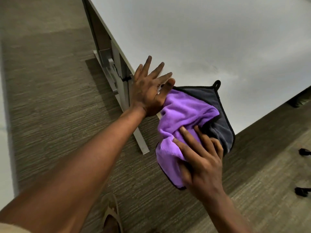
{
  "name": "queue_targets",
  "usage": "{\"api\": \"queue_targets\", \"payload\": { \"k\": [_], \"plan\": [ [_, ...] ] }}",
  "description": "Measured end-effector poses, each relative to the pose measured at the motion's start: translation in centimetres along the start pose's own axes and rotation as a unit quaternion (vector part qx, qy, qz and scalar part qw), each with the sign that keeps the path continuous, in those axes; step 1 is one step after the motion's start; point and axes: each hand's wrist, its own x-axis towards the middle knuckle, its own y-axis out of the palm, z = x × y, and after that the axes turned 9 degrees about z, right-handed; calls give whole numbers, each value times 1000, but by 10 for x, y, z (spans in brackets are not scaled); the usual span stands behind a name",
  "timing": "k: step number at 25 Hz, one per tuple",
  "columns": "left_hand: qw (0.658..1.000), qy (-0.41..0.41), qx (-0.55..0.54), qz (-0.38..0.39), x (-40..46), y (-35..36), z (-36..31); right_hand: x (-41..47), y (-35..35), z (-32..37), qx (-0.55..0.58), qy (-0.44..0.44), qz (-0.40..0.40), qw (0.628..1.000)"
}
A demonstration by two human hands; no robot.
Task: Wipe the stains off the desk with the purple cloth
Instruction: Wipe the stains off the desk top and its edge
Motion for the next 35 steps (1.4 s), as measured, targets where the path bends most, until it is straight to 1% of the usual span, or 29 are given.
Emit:
{"api": "queue_targets", "payload": {
  "k": [2, 3, 5, 8, 10, 11, 12, 14, 16, 17, 19, 21, 22, 24, 26, 28, 30, 31, 32, 33, 35],
  "plan": [
    [1000, -1, 6, 5, 2, 2, -1, 29, 1, 21, -38, 52, 51, 997],
    [1000, -3, 11, 9, 2, 2, 0, 38, 1, 27, -52, 56, 79, 994],
    [1000, -5, 22, 16, 4, 0, 0, 37, -6, 26, -54, 41, 108, 992],
    [999, -15, 20, 20, 4, -2, 2, 1, -18, 8, -54, -30, 106, 992],
    [1000, -14, 18, 11, 3, 1, 2, -6, -27, -10, -60, -77, 140, 985],
    [1000, -10, 16, 10, 3, 3, 1, 3, -30, -15, -68, -86, 160, 981],
    [1000, -6, 15, 10, 4, 4, 2, 16, -30, -14, -74, -81, 177, 978],
    [1000, 2, 15, 12, 6, 5, 4, 43, -20, -3, -67, -32, 192, 979],
    [1000, 6, 16, 14, 7, 3, 5, 56, -10, 11, -58, 12, 163, 985],
    [1000, 6, 16, 16, 7, 2, 4, 53, -6, 14, -64, 16, 140, 988],
    [1000, 3, 15, 23, 7, 1, 1, 32, 4, 12, -72, -1, 76, 995],
    [1000, -2, 11, 23, 5, 0, 1, 4, 12, 2, -59, -41, 9, 997],
    [1000, -4, 9, 20, 4, 0, 1, -7, 14, -5, -62, -62, -11, 996],
    [1000, -2, 4, 15, 3, 1, 1, -18, 20, -15, -86, -76, -22, 993],
    [1000, 0, 6, 12, 4, 3, 1, -20, 24, -10, -93, -40, -31, 994],
    [1000, -2, 10, 9, 4, 2, 2, -8, 24, 11, -82, 39, -39, 995],
    [1000, 4, 10, 11, 4, 2, 3, 14, 24, 35, -68, 134, -47, 988],
    [1000, 7, 9, 13, 4, 2, 2, 24, 24, 43, -65, 166, -46, 983],
    [1000, 9, 8, 14, 3, 2, 1, 32, 23, 48, -64, 182, -45, 980],
    [1000, 10, 9, 13, 4, 1, 1, 35, 24, 50, -62, 179, -52, 981],
    [1000, 8, 14, 20, 4, -1, 1, 30, 25, 43, -20, 154, -102, 982]
  ]
}}
